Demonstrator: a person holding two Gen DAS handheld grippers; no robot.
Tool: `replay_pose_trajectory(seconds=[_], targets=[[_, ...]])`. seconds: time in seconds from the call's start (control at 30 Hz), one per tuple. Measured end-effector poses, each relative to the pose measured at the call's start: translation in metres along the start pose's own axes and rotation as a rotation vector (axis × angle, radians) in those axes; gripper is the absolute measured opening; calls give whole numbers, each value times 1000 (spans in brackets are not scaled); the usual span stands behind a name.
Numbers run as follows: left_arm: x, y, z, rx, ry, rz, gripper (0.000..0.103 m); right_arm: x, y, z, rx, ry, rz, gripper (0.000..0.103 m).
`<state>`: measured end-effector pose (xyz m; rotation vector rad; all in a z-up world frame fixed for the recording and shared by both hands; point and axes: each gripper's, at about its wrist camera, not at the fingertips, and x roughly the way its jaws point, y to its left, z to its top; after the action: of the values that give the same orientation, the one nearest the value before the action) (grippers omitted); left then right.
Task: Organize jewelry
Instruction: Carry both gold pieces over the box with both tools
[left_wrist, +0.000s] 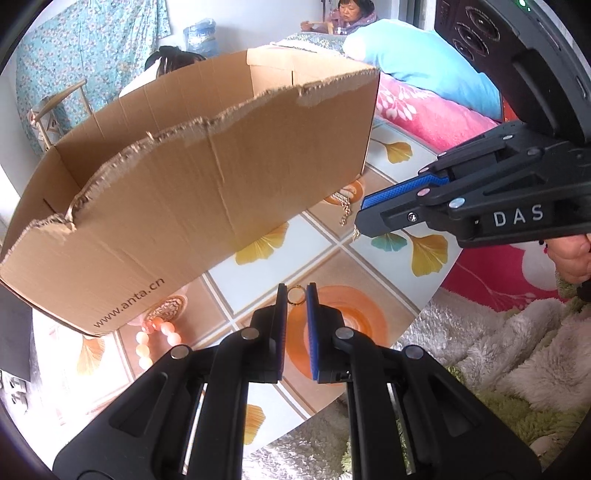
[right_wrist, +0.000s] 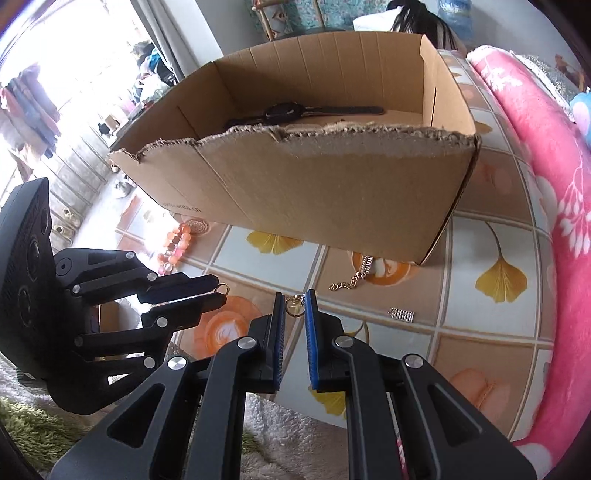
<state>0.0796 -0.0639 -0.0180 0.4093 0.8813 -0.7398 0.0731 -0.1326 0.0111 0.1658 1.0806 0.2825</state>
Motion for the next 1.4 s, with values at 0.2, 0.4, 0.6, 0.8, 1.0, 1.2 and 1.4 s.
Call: replay_pose_trajectory(seconds=[0.2,0.4,0.6,0.8,1.0,1.2,1.4], targets=[[-14,3,5,7,-37,16,9,-5,3,2,-4,-35,10,11],[-28,6,10,-3,-80,6,9,-19,13,6,-32,-89,7,11],[-48,9,23,-18,-143,-25,9,-40,19,10,-48,-156,26,11],[-75,13,37,-14,-223,-33,9,-63,25,21,-71,-222,60,11],[-93,23,57,-12,-300,-19,9,-85,26,41,-95,-297,89,11],[-92,39,76,-28,-325,16,9,-94,15,74,-99,-340,80,11],[-66,72,94,-108,-266,4,9,-67,-6,112,-56,-253,94,11]])
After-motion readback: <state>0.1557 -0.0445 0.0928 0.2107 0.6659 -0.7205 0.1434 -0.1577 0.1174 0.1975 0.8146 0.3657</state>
